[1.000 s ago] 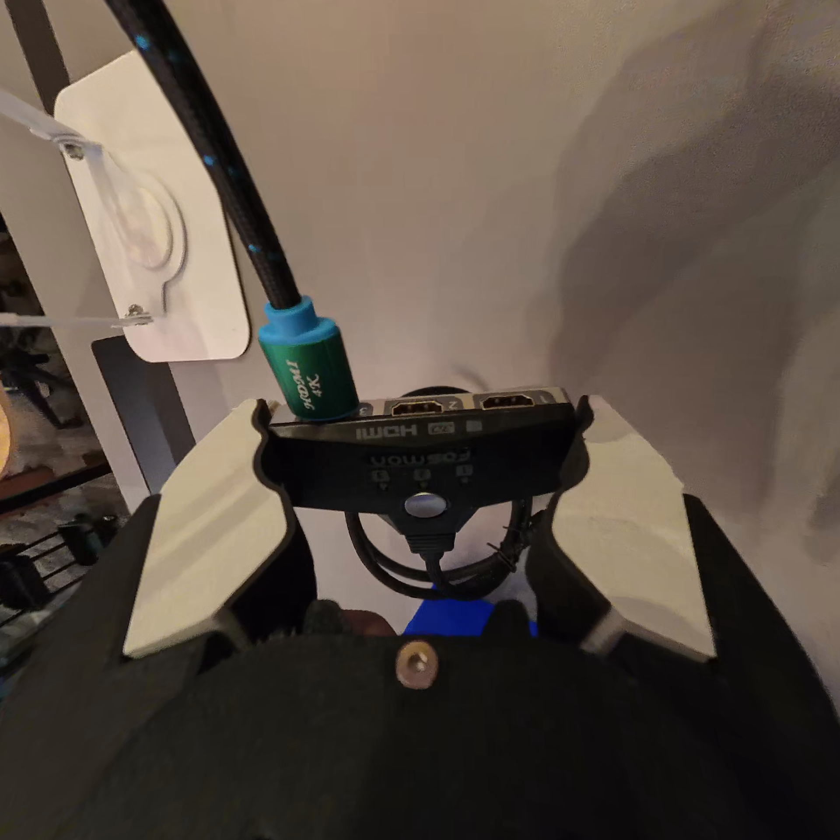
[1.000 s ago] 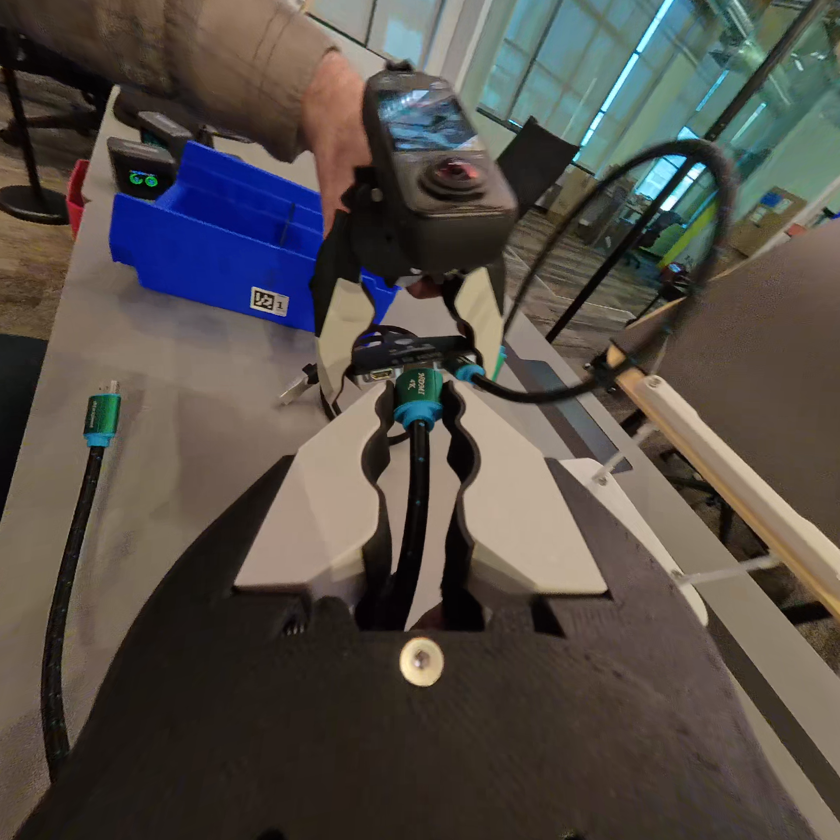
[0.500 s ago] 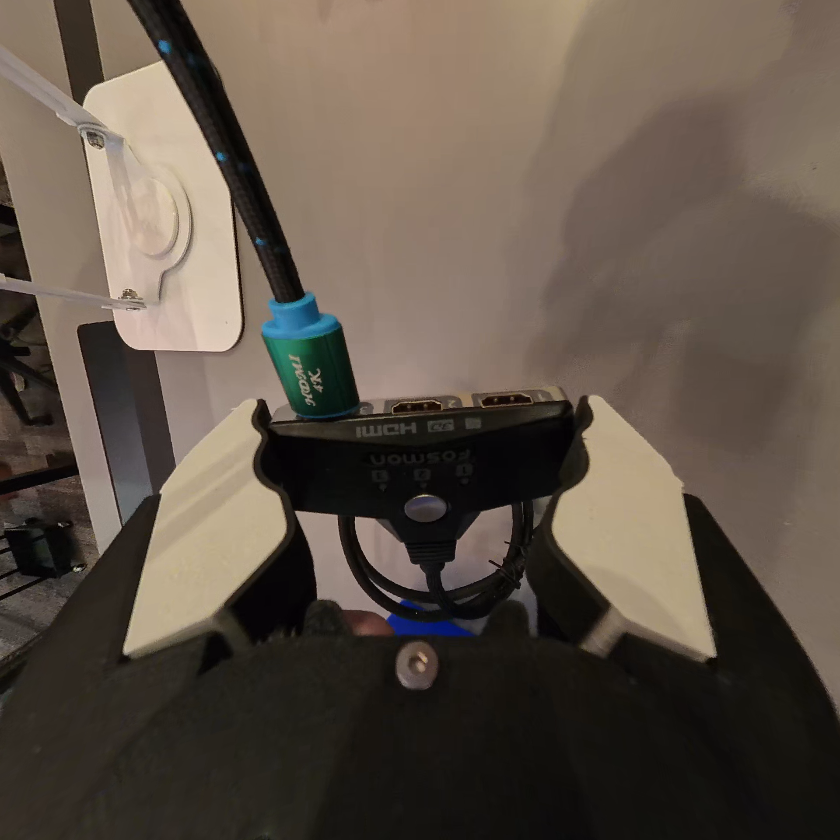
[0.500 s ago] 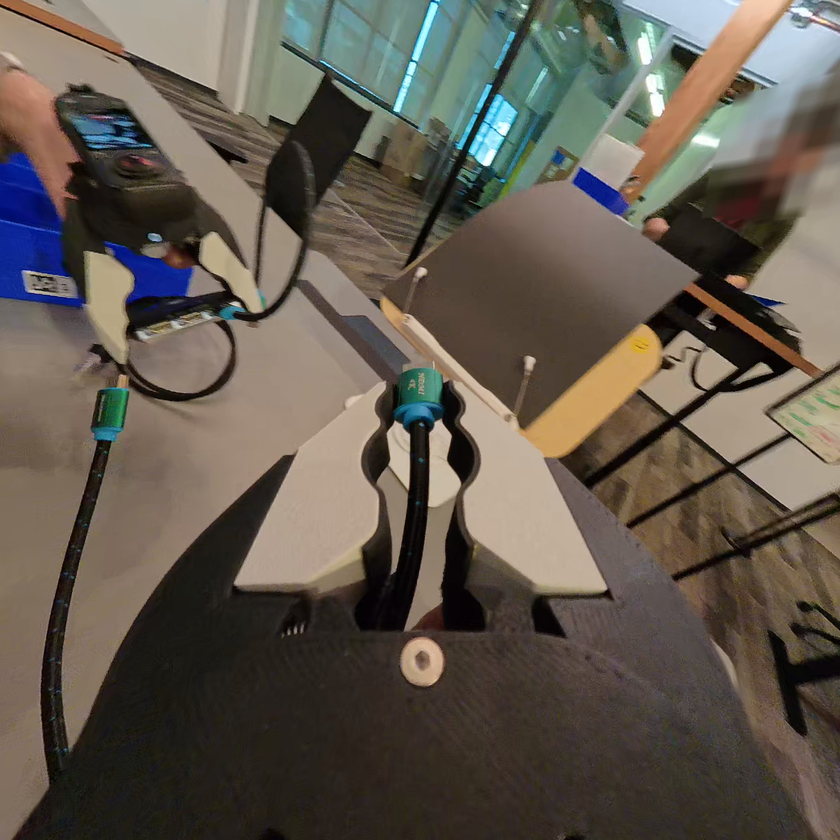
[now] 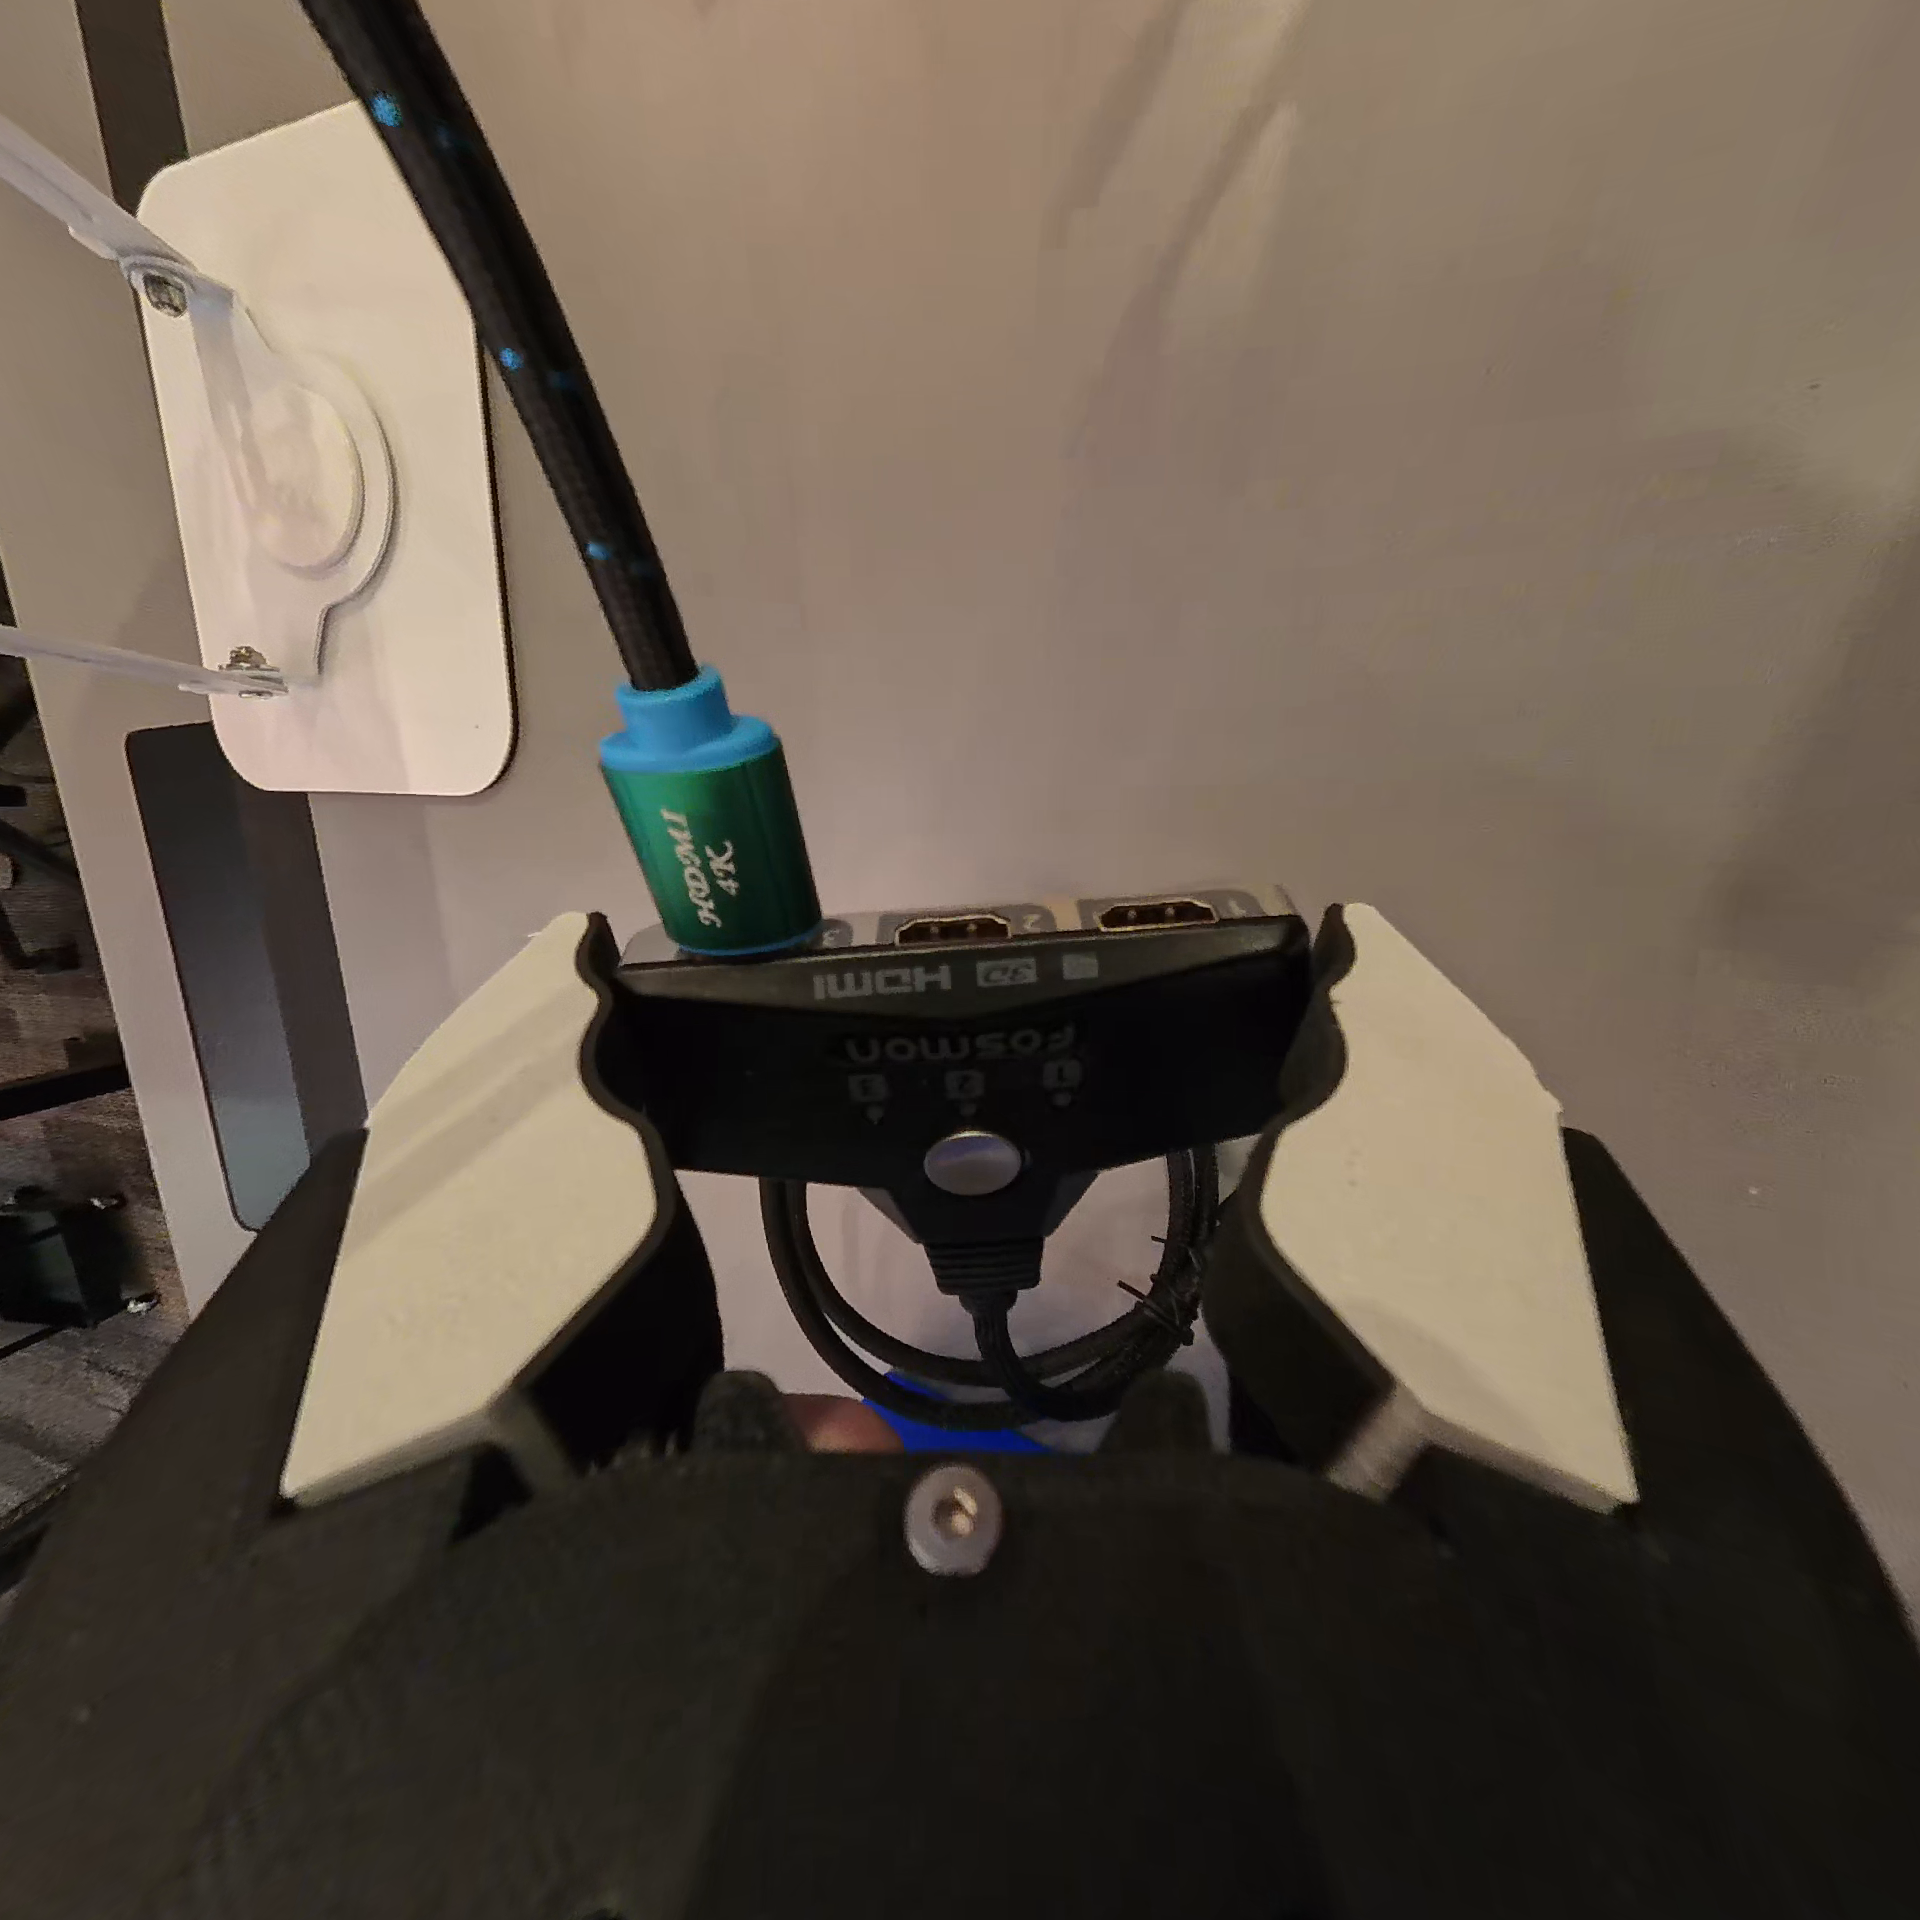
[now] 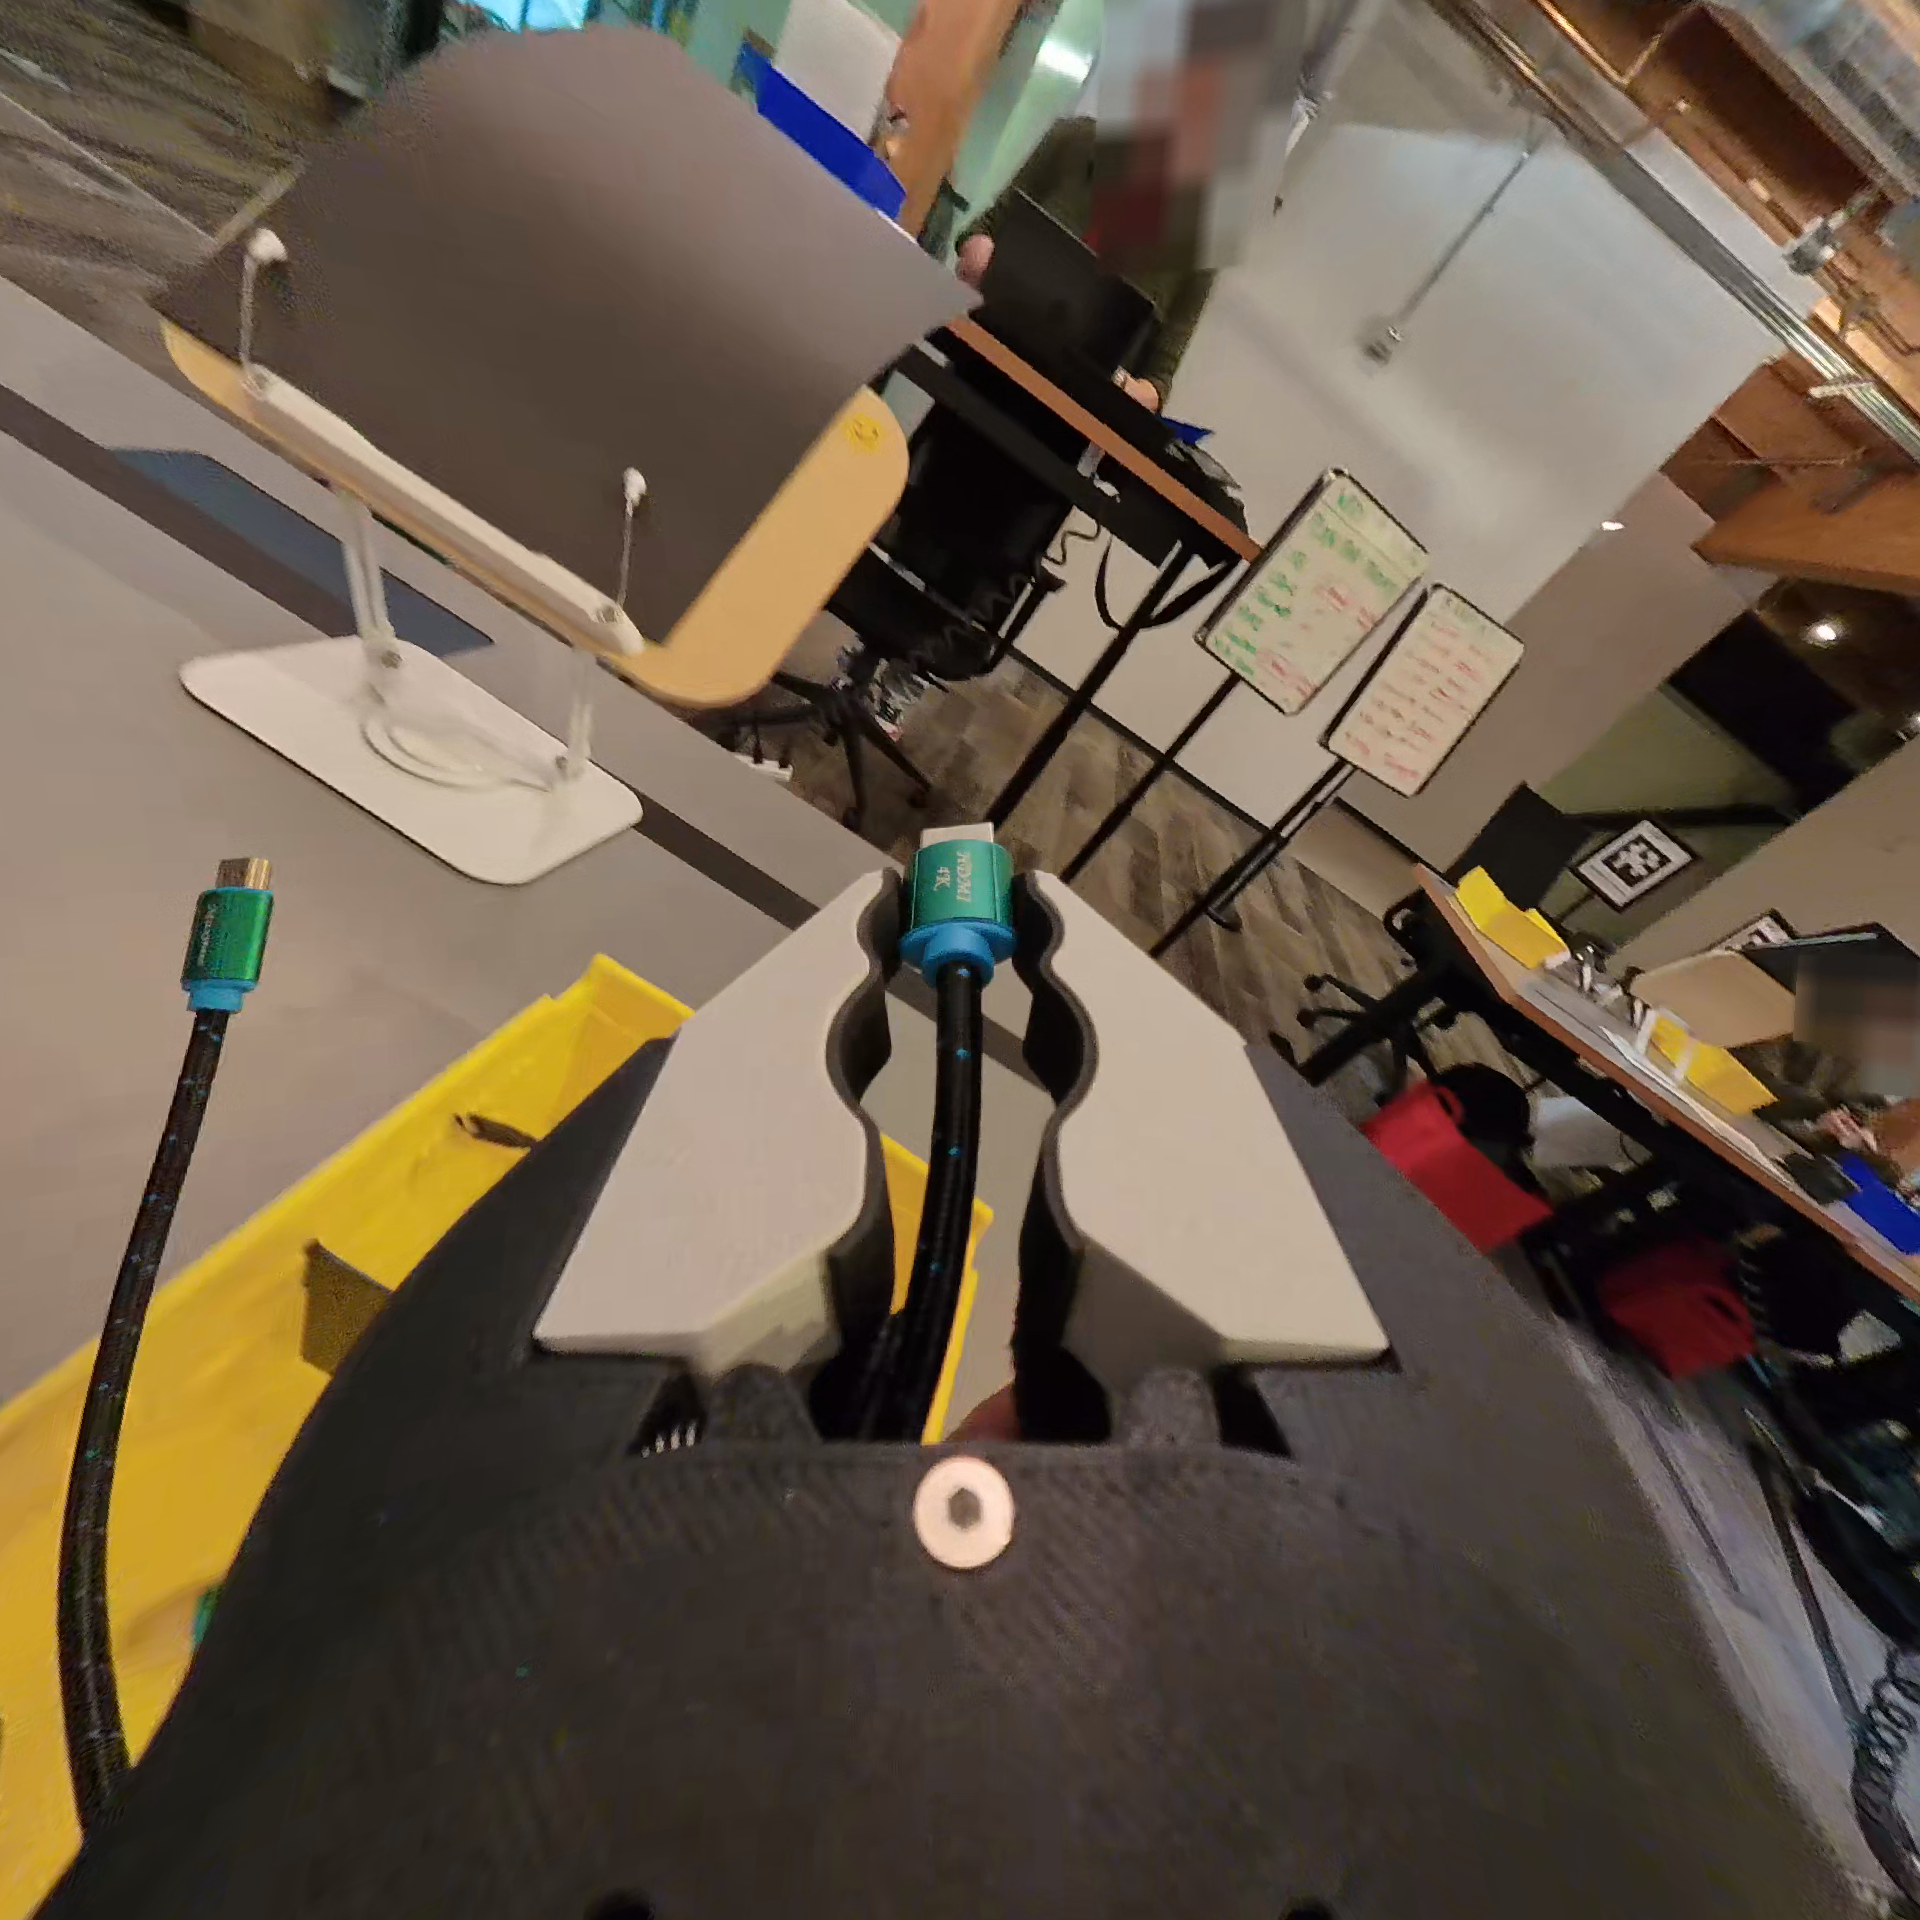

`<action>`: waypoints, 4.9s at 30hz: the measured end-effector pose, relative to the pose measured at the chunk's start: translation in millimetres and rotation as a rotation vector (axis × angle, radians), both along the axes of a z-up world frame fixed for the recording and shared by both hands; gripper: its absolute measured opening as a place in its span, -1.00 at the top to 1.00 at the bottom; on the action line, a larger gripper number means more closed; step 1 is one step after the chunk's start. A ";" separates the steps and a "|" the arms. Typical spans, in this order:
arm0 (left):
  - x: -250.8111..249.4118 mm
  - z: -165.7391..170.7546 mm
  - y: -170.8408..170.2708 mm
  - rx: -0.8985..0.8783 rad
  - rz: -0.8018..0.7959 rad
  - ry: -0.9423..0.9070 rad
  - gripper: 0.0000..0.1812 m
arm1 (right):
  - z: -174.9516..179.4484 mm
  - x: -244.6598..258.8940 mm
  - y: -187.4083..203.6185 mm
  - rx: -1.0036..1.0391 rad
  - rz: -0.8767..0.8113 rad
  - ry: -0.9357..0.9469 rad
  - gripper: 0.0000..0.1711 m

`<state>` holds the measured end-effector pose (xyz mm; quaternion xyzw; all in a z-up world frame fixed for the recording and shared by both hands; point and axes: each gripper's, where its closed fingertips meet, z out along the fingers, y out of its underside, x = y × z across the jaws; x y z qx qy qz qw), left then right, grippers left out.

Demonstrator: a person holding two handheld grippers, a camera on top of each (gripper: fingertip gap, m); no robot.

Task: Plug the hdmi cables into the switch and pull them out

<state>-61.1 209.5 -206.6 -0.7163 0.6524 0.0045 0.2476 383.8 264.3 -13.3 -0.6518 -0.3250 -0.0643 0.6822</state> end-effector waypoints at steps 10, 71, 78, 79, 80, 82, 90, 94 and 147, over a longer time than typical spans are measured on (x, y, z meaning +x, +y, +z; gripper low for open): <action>5.4 -2.0 -5.1 -0.009 -0.016 0.016 -0.33 | -95.9 31.9 15.7 -0.111 -0.143 -0.197 0.78; 11.1 24.9 -63.6 -0.086 -0.147 -0.228 -0.33 | -110.9 -451.3 -100.6 -0.372 1.087 0.137 0.66; 12.8 21.6 -68.1 -0.124 -0.164 -0.238 -0.33 | -111.8 -452.8 -105.0 -0.403 1.134 0.163 0.79; 13.1 22.0 -67.7 -0.124 -0.166 -0.237 -0.33 | -111.0 -452.7 -104.7 -0.402 1.129 0.176 0.79; 13.1 21.8 -66.0 -0.115 -0.164 -0.232 -0.33 | -110.6 -452.5 -103.8 -0.399 1.120 0.183 0.79; 13.7 20.8 -64.6 -0.122 -0.151 -0.226 -0.33 | -110.5 -451.8 -101.8 -0.395 1.103 0.194 0.79; 12.5 22.5 -53.4 -0.099 -0.098 -0.219 -0.31 | -109.0 -446.1 -91.1 -0.401 1.030 0.250 0.79; 9.3 28.3 -45.2 -0.047 -0.045 -0.230 -0.34 | -111.2 -441.6 -77.9 -0.401 0.952 0.281 0.79; 5.7 57.9 5.8 0.625 0.295 -0.192 0.74 | -98.9 -421.2 -51.5 -0.346 0.723 0.396 0.80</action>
